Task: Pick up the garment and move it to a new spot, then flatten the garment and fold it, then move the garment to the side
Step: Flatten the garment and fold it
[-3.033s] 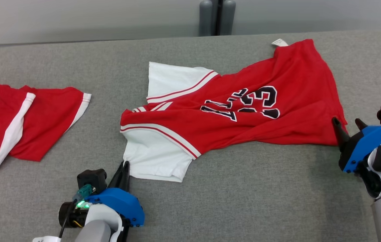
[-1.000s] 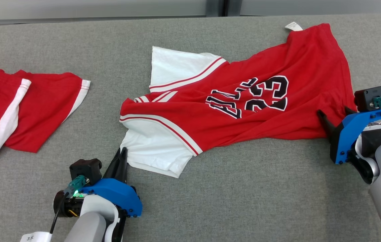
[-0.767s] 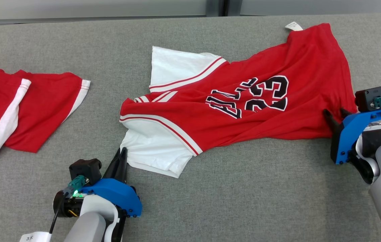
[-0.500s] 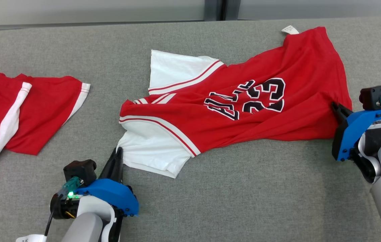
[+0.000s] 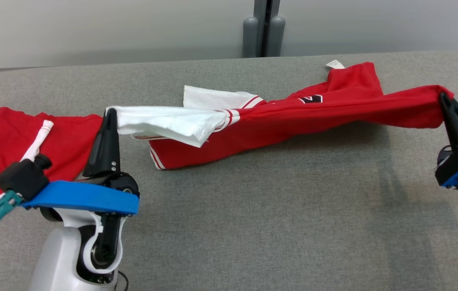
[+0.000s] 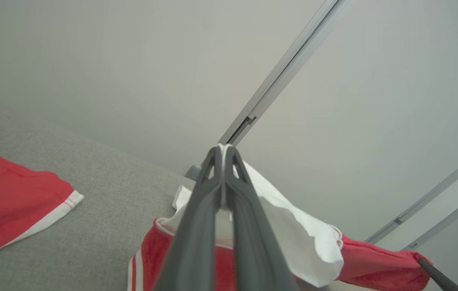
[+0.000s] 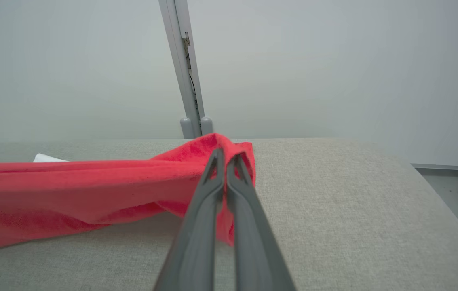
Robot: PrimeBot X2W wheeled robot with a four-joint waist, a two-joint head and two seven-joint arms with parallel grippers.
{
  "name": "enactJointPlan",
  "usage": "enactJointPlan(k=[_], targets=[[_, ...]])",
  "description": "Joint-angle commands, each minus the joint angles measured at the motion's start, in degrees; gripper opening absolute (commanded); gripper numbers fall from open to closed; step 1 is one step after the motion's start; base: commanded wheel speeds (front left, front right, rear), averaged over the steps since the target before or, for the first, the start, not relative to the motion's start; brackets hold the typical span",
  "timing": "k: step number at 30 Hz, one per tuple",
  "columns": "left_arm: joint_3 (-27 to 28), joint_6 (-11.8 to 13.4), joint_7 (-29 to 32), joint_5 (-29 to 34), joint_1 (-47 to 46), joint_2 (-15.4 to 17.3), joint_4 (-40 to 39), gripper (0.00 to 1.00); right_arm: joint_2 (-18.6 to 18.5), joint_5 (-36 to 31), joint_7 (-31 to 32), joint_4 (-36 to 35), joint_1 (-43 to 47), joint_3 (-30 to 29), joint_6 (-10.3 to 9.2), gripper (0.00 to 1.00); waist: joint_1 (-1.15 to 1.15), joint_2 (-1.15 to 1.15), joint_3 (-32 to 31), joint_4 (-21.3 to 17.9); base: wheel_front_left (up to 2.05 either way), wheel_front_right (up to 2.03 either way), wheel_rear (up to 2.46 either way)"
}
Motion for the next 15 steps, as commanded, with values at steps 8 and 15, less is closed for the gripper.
enactJointPlan(k=[8, 15], targets=[[4.3, 2.3, 8.6, -9.2, -1.8, 1.7, -18.3, 0.00, 5.0, -2.4, 5.9, -24.9, 9.1, -11.0, 0.01, 0.00, 0.00, 0.00, -1.7, -2.1, 0.00, 0.00, 0.00], [5.9, 7.8, 15.6, -10.9, -4.2, 4.6, -32.3, 0.00, 8.5, -5.2, 10.8, -39.5, 8.3, -13.6, 0.01, 0.00, 0.00, 0.00, 2.0, -4.2, 0.00, 0.00, 0.00]])
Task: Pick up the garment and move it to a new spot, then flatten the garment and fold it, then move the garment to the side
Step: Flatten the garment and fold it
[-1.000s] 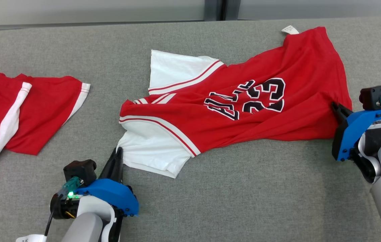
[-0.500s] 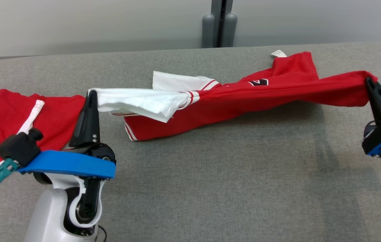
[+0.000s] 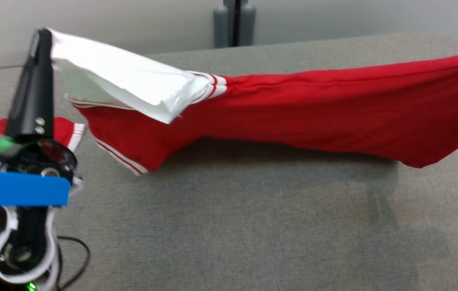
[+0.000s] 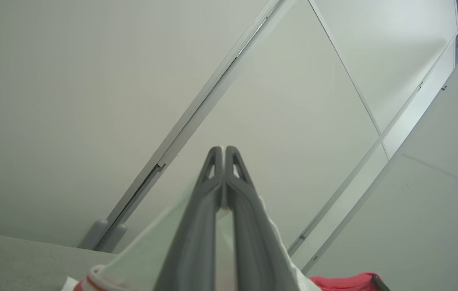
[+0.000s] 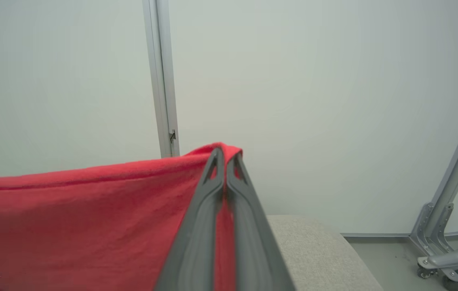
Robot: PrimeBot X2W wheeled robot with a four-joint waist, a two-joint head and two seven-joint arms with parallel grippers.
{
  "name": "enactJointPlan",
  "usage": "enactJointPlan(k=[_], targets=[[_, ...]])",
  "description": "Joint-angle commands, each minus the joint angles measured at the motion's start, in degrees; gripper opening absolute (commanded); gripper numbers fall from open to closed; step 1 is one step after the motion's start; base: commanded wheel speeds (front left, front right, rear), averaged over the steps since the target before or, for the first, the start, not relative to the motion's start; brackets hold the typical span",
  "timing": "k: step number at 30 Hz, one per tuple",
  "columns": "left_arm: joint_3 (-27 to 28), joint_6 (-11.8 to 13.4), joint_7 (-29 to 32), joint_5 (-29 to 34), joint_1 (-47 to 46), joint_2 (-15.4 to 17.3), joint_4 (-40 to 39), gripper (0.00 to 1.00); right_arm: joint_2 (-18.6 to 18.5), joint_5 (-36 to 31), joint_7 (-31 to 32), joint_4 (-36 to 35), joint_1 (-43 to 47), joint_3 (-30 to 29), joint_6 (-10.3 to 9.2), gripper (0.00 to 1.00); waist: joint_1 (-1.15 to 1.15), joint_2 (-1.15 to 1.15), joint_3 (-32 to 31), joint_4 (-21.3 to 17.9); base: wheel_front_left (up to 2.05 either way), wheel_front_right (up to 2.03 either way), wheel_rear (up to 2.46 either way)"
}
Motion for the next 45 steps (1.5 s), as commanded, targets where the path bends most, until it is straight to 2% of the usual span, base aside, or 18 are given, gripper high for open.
enactJointPlan(k=[1, 3, 6, 8, 12, 15, 19, 24, 27, 31, 40, 45], targets=[[0.1, 0.5, 1.0, 1.2, -2.3, 1.5, -0.2, 0.00, -0.5, -0.3, 0.5, 0.1, -1.5, 0.3, 0.01, 0.00, 0.01, 0.00, 1.5, 0.1, 0.00, 0.00, 0.00], [0.1, 1.4, 2.6, 1.9, -4.9, 2.7, 1.3, 0.00, -0.6, 0.4, 0.8, 2.2, -4.5, 1.0, 0.01, 0.00, 0.01, 0.00, 3.9, -0.3, 0.00, 0.00, 0.00], [0.4, 2.2, 4.1, 4.9, -11.2, 5.6, 6.8, 0.00, 0.0, 1.7, -0.6, 10.0, -12.1, 2.5, 0.01, 0.00, 0.01, 0.00, 8.2, -1.3, 0.00, 0.00, 0.00], [0.6, 2.7, 4.3, 9.7, -16.4, 9.3, 11.3, 0.00, 0.5, 1.6, -2.8, 16.6, -19.3, 4.8, 0.01, 0.00, 0.01, 0.00, 11.5, -2.6, 0.00, 0.00, 0.00], [-0.3, 1.5, 1.1, 15.8, -28.2, 12.5, 22.1, 0.00, 1.5, 0.8, -10.9, 30.9, -34.4, 9.0, 0.00, 0.00, 0.01, 0.00, 15.3, -4.2, 0.00, 0.00, 0.00], [-2.0, -0.2, -4.4, 22.1, -38.5, 14.4, 28.7, 0.00, 1.4, -0.3, -19.3, 38.0, -45.4, 9.3, 0.01, 0.00, 0.01, 0.00, 17.1, -4.1, 0.00, 0.00, 0.00], [-4.4, -2.1, -12.9, 27.6, -49.4, 13.7, 35.1, 0.00, 1.2, -2.3, -29.9, 43.7, -55.5, 10.2, 0.01, 0.00, 0.01, 0.00, 16.7, -3.9, 0.00, 0.00, 0.00], [-4.6, -3.7, -21.3, 28.4, -55.4, 11.6, 39.4, 0.00, 0.3, -3.5, -34.0, 48.0, -60.5, 12.0, 0.01, 0.00, 0.01, 0.00, 16.1, -3.4, 0.00, 0.00, 0.00], [-5.4, -5.5, -23.9, 27.9, -53.6, 10.6, 40.7, 0.00, -1.2, -3.9, -34.7, 50.6, -57.7, 13.4, 0.00, 0.00, 0.01, 0.00, 16.2, -3.0, 0.00, 0.00, 0.00], [-7.6, -7.5, -25.9, 28.4, -46.0, 9.3, 43.1, 0.00, -3.1, -4.7, -35.1, 55.4, -51.7, 16.1, 0.01, 0.00, 0.01, 0.00, 16.2, -2.3, 0.00, 0.00, 0.00], [-7.7, -9.0, -27.1, 23.3, -18.7, 1.5, 47.3, 0.00, -5.3, -0.6, -35.3, 68.9, -35.2, 19.2, 0.01, 0.00, 0.01, 0.00, 12.8, 0.8, 0.00, 0.00, 0.00], [-10.0, -10.2, -24.5, 18.2, -3.4, -1.7, 47.0, 0.00, -7.7, 2.7, -31.5, 73.3, -27.7, 21.5, 0.01, 0.00, 0.01, 0.00, 7.5, 3.4, 0.00, 0.00, 0.00]])
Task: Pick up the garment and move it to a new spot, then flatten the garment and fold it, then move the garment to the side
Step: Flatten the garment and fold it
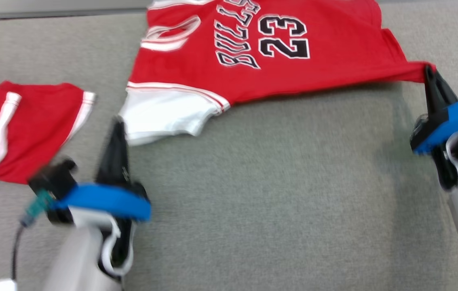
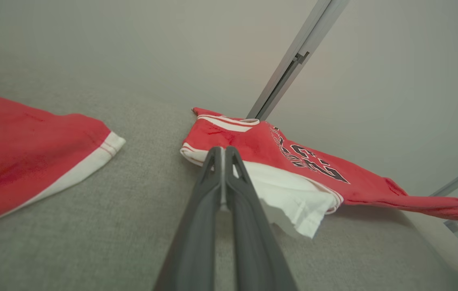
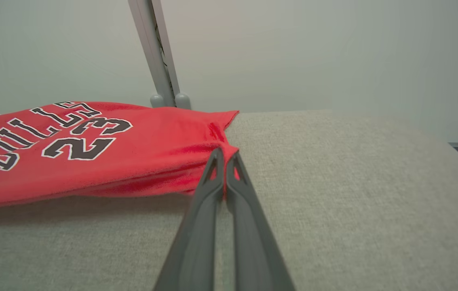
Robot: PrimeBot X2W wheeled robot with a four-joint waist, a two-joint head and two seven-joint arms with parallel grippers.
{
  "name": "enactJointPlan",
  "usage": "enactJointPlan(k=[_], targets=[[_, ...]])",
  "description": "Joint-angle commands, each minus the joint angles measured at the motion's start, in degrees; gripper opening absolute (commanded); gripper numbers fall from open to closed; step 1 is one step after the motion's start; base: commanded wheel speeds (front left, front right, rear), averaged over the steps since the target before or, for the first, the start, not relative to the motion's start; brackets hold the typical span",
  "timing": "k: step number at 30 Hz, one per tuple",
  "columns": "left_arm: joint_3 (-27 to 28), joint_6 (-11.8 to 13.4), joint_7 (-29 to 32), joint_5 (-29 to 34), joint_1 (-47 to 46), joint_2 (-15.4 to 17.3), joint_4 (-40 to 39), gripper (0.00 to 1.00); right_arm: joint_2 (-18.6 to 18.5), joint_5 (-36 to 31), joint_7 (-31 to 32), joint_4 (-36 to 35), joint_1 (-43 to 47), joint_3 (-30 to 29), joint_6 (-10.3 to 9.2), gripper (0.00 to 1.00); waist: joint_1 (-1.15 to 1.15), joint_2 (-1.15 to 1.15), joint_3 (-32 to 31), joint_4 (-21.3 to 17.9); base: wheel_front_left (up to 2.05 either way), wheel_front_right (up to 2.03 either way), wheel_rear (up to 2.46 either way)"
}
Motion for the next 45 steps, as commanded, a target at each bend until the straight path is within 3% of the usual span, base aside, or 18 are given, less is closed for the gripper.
enactJointPlan(k=[1, 10, 15, 20, 26, 29, 33, 37, 45], targets=[[-0.6, -0.3, 1.7, -1.9, 4.1, -0.6, -1.1, 0.00, -1.4, 0.9, 1.6, 0.9, 3.0, 0.3, 0.00, 0.00, 0.01, 0.00, -2.3, 0.7, 0.00, 0.00, 0.00], [-2.7, 1.3, 12.2, -12.0, 24.0, -2.8, -11.0, 0.00, -4.5, 3.8, 11.3, 0.1, 15.2, 0.3, -0.01, 0.00, 0.01, 0.00, -10.4, 4.5, 0.00, 0.00, 0.00], [-3.8, 4.3, 20.3, -17.6, 33.6, -2.0, -20.0, 0.00, -5.4, 3.5, 18.0, -5.5, 22.5, -2.4, 0.00, 0.00, 0.01, 0.00, -12.6, 5.4, 0.00, 0.00, 0.00], [-4.6, 7.5, 27.8, -22.6, 42.5, 0.3, -30.6, 0.00, -4.0, 1.8, 27.0, -15.8, 31.4, -8.3, -0.01, 0.00, 0.01, 0.00, -12.7, 5.4, 0.00, 0.00, 0.00], [-2.5, 12.0, 31.2, -24.7, 48.5, 3.0, -42.2, 0.00, 0.7, -1.2, 39.3, -37.1, 45.7, -17.0, -0.01, 0.00, 0.01, 0.00, -12.4, 5.3, 0.00, 0.00, 0.00], [-0.8, 12.5, 31.0, -25.7, 47.1, 2.9, -46.2, 0.00, 4.5, -2.8, 43.3, -47.6, 50.0, -20.0, 0.00, 0.00, 0.01, 0.00, -12.2, 4.6, 0.00, 0.00, 0.00], [-0.9, 12.3, 31.7, -24.1, 41.4, 3.4, -46.7, 0.00, 7.7, -3.5, 45.9, -54.6, 50.6, -19.8, 0.00, 0.00, 0.01, 0.00, -11.8, 3.8, 0.00, 0.00, 0.00], [-1.7, 11.5, 30.8, -21.4, 33.3, 2.4, -43.8, 0.00, 8.7, -3.8, 45.9, -56.7, 47.0, -18.9, 0.00, 0.00, 0.01, 0.00, -11.2, 3.2, 0.00, 0.00, 0.00], [-3.4, 11.0, 24.4, -16.8, 18.4, -3.4, -32.4, 0.00, 9.6, -5.6, 43.3, -55.0, 41.1, -21.2, 0.00, 0.00, 0.01, 0.00, -9.3, 3.6, 0.00, 0.00, 0.00]])
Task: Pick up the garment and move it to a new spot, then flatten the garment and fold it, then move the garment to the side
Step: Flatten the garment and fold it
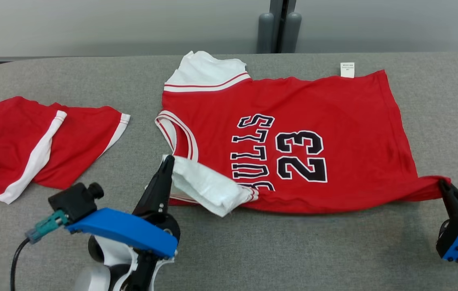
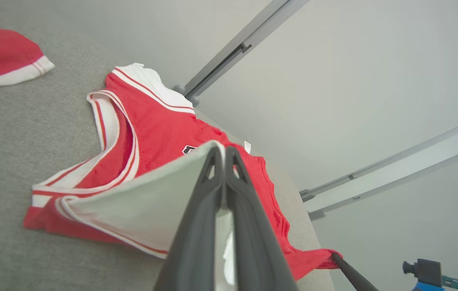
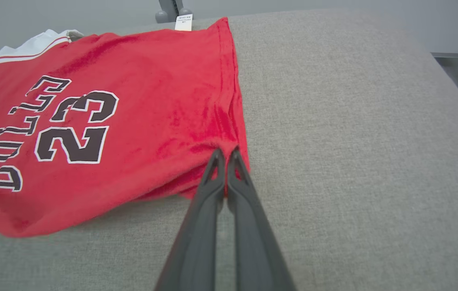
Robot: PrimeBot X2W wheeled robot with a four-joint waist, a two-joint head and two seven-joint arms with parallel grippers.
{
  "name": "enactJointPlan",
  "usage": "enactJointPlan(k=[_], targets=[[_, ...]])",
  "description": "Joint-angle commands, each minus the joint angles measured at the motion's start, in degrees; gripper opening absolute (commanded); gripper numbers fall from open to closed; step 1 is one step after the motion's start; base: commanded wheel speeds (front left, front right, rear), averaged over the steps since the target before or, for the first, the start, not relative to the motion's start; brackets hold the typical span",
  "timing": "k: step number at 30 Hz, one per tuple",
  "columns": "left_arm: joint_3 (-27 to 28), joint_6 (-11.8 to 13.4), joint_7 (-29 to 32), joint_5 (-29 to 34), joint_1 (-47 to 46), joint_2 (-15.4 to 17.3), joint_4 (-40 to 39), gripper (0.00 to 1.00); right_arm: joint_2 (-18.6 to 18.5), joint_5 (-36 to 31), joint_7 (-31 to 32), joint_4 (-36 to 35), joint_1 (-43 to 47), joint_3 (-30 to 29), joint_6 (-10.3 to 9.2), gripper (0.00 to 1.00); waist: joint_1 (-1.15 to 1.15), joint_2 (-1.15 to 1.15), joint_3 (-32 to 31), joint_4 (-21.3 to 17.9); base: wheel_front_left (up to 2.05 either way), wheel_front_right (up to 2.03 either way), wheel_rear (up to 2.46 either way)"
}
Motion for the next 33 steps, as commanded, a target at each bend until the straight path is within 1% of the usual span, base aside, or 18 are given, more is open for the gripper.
enactJointPlan(k=[1, 5, 13, 22, 25, 30, 31, 32, 33], targets=[[-0.6, -0.5, -0.8, 0.8, -2.1, -0.3, 1.8, 0.00, 0.5, -0.3, -0.8, 0.5, -1.3, -0.6, 0.01, 0.00, -0.01, 0.00, 0.6, 0.3, 0.00, 0.00, 0.00], [-0.9, -0.9, -3.8, 2.2, -7.0, -1.2, 7.2, 0.00, 1.3, -0.9, -2.8, 2.2, -3.6, -1.6, 0.01, 0.00, -0.01, 0.00, 2.1, 0.3, 0.00, 0.00, 0.00], [-1.5, -2.7, -6.9, 5.4, -14.5, -1.1, 15.3, 0.00, 2.4, -2.2, -6.3, 5.5, -7.2, -1.6, 0.01, 0.00, -0.01, 0.00, 5.5, -0.1, 0.00, 0.00, 0.00], [-1.2, -4.2, -8.6, 6.5, -20.1, -0.9, 21.0, 0.00, 2.8, -2.5, -9.3, 8.3, -9.6, -0.8, 0.01, 0.00, -0.01, 0.00, 7.9, -1.1, 0.00, 0.00, 0.00], [-0.9, -4.9, -8.7, 6.8, -21.9, -0.2, 22.2, 0.00, 2.9, -2.3, -10.3, 9.0, -9.7, -0.5, 0.01, 0.00, -0.01, 0.00, 8.2, -1.5, 0.00, 0.00, 0.00], [-1.0, -5.0, -8.3, 7.2, -24.0, 0.6, 24.5, 0.00, 3.2, -1.9, -11.5, 10.7, -10.3, 0.4, 0.01, 0.00, -0.01, 0.00, 8.5, -2.0, 0.00, 0.00, 0.00], [-1.1, -5.1, -8.1, 7.1, -24.3, 0.6, 25.1, 0.00, 3.2, -1.8, -11.8, 11.0, -10.6, 0.6, 0.01, 0.20, -0.01, 0.00, 8.6, -2.1, 0.00, 0.00, 0.00], [-1.2, -5.3, -8.0, 6.9, -24.5, 0.5, 25.7, 0.00, 3.2, -1.7, -12.2, 11.4, -10.9, 0.8, 0.01, 0.79, -0.01, 0.00, 8.6, -2.2, 0.00, 0.00, 0.00], [-1.2, -5.5, -8.4, 7.0, -24.9, 0.5, 26.3, 0.00, 3.3, -1.4, -12.9, 11.7, -11.1, 0.8, 0.01, 1.00, -0.01, 0.00, 8.7, -2.2, 0.00, 0.00, 0.00]])
